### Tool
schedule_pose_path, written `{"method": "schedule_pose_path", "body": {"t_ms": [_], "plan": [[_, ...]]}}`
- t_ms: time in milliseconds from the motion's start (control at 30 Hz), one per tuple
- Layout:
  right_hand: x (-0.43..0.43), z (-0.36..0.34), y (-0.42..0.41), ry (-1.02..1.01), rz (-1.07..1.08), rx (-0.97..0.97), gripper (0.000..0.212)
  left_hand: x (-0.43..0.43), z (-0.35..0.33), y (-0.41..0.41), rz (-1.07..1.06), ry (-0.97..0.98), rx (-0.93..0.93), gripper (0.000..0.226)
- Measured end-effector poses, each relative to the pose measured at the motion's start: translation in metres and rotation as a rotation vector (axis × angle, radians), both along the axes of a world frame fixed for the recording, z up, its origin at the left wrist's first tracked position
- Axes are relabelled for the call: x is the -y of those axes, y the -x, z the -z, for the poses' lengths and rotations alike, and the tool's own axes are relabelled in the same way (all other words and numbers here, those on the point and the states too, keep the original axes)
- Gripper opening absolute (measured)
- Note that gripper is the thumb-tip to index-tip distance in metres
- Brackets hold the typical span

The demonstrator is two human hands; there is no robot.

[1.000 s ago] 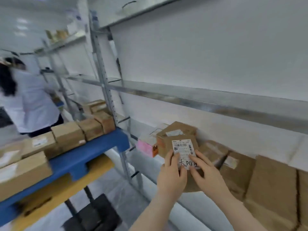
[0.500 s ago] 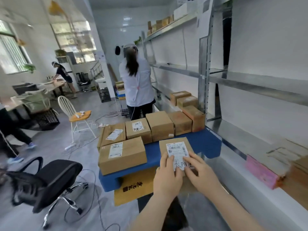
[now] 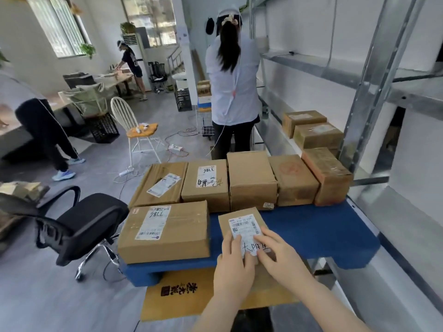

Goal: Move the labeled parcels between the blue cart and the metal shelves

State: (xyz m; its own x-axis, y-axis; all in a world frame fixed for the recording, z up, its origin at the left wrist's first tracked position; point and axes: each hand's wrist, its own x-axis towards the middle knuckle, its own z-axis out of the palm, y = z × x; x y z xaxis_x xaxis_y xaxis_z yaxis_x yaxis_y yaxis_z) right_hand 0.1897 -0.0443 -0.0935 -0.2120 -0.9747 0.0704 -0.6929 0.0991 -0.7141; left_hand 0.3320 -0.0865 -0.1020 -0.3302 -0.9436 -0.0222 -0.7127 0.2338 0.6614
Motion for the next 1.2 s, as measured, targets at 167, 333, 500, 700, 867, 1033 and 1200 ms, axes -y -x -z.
{"method": "schedule_pose_path", "body": {"t_ms": [167, 333, 500, 700, 867, 1033, 1200], "plan": [[0.035, 0.017, 0.025, -0.005, -0.106, 0.011, 0.043, 0.015, 0.014, 0.017, -0.052, -0.005, 0.043, 0.057], [0.055, 0.009, 0.055, -0.026, -0.256, 0.007, 0.038, 0.054, -0.005, 0.012, -0.069, 0.294, 0.289, 0.048], [0.065, 0.005, 0.069, -0.119, -0.381, -0.043, 0.042, 0.121, -0.013, -0.008, 0.101, 0.136, 0.422, 0.049], [0.077, -0.011, 0.092, -0.224, -0.421, -0.112, 0.048, 0.107, -0.006, -0.025, 0.139, 0.247, 0.381, 0.053], [0.087, -0.018, 0.091, -0.196, -0.305, -0.340, 0.045, 0.092, -0.011, -0.030, 0.158, 0.321, 0.406, 0.053], [0.055, 0.008, 0.039, -0.100, 0.138, -0.205, 0.044, 0.093, -0.011, -0.032, 0.141, 0.358, 0.420, 0.049], [0.068, 0.013, 0.032, -0.114, 0.129, -0.138, 0.047, 0.109, -0.006, -0.039, 0.148, 0.231, 0.413, 0.048]]}}
